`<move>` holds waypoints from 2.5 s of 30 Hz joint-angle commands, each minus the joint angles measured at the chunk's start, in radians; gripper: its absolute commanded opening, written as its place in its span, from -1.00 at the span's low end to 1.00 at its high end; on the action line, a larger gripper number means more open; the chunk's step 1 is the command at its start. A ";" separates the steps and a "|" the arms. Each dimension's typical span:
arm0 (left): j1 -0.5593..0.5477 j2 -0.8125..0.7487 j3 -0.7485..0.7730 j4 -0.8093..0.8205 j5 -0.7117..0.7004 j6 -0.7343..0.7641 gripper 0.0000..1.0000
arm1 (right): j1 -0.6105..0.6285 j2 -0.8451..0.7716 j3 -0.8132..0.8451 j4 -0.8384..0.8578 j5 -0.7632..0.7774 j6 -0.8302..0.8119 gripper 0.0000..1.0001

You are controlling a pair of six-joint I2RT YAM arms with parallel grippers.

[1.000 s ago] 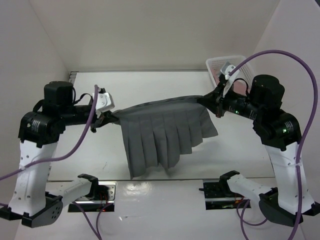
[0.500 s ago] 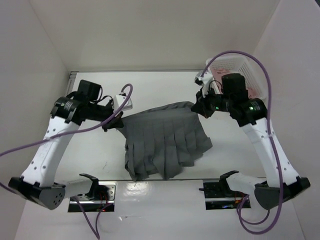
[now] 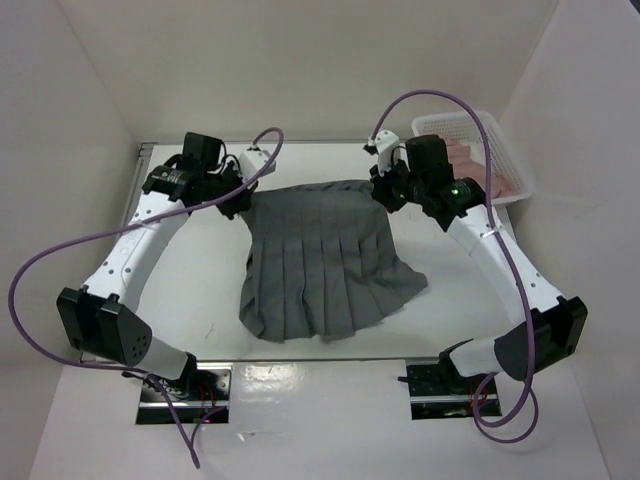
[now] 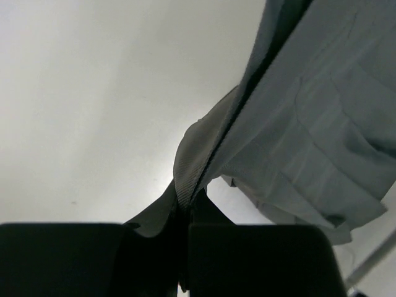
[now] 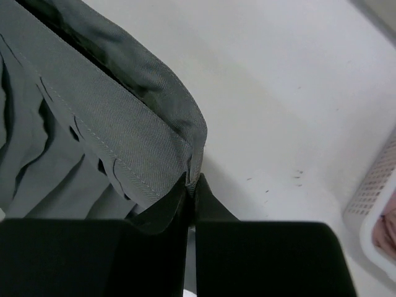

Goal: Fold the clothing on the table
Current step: Flatten the skirt out

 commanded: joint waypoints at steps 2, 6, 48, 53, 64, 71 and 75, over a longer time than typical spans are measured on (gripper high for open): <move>0.017 -0.057 0.117 0.184 -0.122 -0.079 -1.00 | 0.006 -0.014 0.113 0.131 0.115 0.004 -1.00; 0.037 -0.057 0.191 0.244 -0.214 -0.139 -1.00 | 0.006 0.018 0.167 0.166 0.193 0.013 -1.00; 0.048 -0.422 0.072 -0.339 0.297 0.101 -0.89 | 0.006 -0.174 0.115 -0.253 -0.273 -0.082 -1.00; 0.048 -0.234 -0.065 -0.272 0.263 0.111 -0.89 | 0.024 -0.107 0.026 -0.130 -0.204 -0.082 -1.00; 0.062 0.280 0.096 -0.077 0.130 0.035 -0.94 | 0.024 0.159 0.021 0.128 0.012 -0.054 -1.00; 0.122 0.464 0.312 0.009 0.048 -0.060 -0.94 | -0.010 0.376 0.122 0.221 0.044 -0.036 -1.00; 0.160 0.515 0.424 0.021 0.039 -0.102 -0.99 | -0.045 0.435 0.210 0.221 0.044 -0.015 -1.00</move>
